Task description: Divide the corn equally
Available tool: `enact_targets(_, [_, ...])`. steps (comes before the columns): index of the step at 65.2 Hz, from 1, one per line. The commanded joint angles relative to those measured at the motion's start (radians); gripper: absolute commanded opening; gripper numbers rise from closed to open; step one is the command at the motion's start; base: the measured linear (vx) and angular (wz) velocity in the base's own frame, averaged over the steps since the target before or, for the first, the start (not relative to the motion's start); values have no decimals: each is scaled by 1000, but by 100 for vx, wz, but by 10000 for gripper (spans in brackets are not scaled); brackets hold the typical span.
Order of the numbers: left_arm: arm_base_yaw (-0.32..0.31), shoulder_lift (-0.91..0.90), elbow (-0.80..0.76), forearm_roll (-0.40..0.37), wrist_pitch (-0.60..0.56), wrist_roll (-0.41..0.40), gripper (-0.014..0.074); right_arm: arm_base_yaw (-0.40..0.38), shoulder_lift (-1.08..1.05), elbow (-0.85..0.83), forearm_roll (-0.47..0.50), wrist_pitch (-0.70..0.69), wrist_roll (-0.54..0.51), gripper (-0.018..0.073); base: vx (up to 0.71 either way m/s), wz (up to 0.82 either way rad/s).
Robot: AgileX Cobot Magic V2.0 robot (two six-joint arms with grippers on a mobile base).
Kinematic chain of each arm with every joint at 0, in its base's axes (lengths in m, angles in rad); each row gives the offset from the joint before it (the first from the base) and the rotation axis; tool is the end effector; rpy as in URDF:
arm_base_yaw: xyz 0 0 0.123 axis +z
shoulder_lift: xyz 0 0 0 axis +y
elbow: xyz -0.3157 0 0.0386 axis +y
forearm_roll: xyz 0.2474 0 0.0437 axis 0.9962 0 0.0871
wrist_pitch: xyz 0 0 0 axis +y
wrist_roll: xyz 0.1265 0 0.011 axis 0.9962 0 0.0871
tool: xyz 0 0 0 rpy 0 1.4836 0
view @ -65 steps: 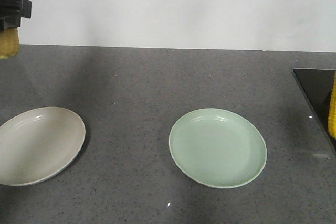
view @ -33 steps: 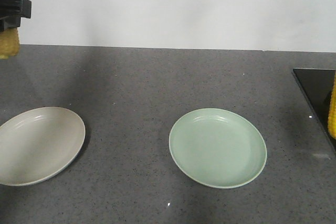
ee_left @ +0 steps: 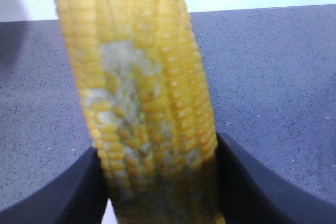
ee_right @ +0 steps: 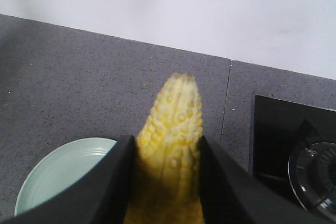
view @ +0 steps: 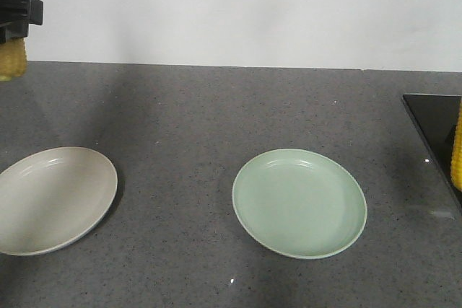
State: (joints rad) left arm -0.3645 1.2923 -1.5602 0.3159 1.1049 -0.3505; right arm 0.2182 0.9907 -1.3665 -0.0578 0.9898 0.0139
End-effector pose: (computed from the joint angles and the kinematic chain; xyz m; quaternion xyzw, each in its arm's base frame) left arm 0.2632 -0.0627 0.4635 0.0150 0.9054 0.0092 0.4241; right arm 0.1800 0.0336 0.4759 -0.0901 0.8618 0.0291 0.4984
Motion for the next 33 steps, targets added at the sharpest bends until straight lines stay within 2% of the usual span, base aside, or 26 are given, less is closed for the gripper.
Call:
enact_targets(1, [0, -26, -22, 20, -60, -8, 128, -5, -12, -26, -11, -69, -3, 98, 0, 0])
enact_targets(33, [0, -26, -22, 20, -60, -8, 128, -5, -12, -26, -11, -69, -3, 98, 0, 0])
